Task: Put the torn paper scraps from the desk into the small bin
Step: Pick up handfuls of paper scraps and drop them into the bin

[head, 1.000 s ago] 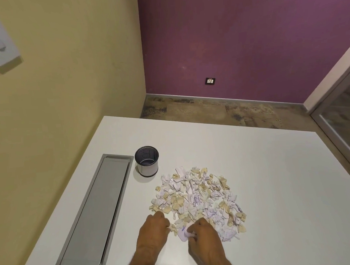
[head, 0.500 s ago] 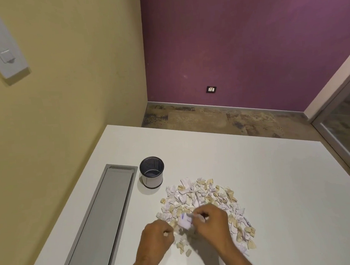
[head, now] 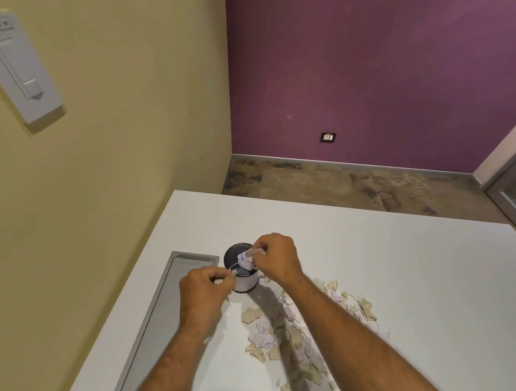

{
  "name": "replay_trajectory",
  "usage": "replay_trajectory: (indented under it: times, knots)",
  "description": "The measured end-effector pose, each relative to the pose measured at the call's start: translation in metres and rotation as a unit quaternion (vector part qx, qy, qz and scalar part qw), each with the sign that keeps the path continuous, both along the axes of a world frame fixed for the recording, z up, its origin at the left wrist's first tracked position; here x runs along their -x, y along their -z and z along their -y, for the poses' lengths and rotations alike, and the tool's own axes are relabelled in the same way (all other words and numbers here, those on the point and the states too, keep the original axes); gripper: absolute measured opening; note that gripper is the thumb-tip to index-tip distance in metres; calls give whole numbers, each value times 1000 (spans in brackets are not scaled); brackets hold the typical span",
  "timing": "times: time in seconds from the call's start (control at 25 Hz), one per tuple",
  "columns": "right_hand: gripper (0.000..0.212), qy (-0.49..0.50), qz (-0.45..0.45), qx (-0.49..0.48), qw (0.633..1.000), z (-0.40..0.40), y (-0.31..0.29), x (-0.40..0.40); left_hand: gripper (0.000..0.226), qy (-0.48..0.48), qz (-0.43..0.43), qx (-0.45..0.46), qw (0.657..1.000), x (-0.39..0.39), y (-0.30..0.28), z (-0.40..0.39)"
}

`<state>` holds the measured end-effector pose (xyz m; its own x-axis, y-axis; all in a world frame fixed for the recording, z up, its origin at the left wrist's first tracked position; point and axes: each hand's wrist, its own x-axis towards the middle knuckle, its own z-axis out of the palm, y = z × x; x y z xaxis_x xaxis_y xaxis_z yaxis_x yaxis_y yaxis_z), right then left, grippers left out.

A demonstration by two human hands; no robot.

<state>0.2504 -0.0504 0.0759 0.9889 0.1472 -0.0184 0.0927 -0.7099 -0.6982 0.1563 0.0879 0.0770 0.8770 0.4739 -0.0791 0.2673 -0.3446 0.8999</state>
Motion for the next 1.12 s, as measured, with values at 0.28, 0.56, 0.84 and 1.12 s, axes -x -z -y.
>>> replay_trajectory:
  times: [0.28, 0.56, 0.84, 1.12]
  knots:
    - [37, -122, -38, 153, 980, -26, 11, -20, 4, 41, -27, -93, 994, -57, -5, -21]
    - [41, 36, 11, -13, 999, 25, 29, -15, 10, 166, -89, -217, 958, -91, 14, -2]
    - [44, 0, -104, 104, 989, 80, 62, 8, 19, 238, -52, -318, 916, -87, 27, 4]
    - [63, -237, -89, 284, 925, 65, 72, 22, 40, 345, -9, -324, 881, -9, 69, 20]
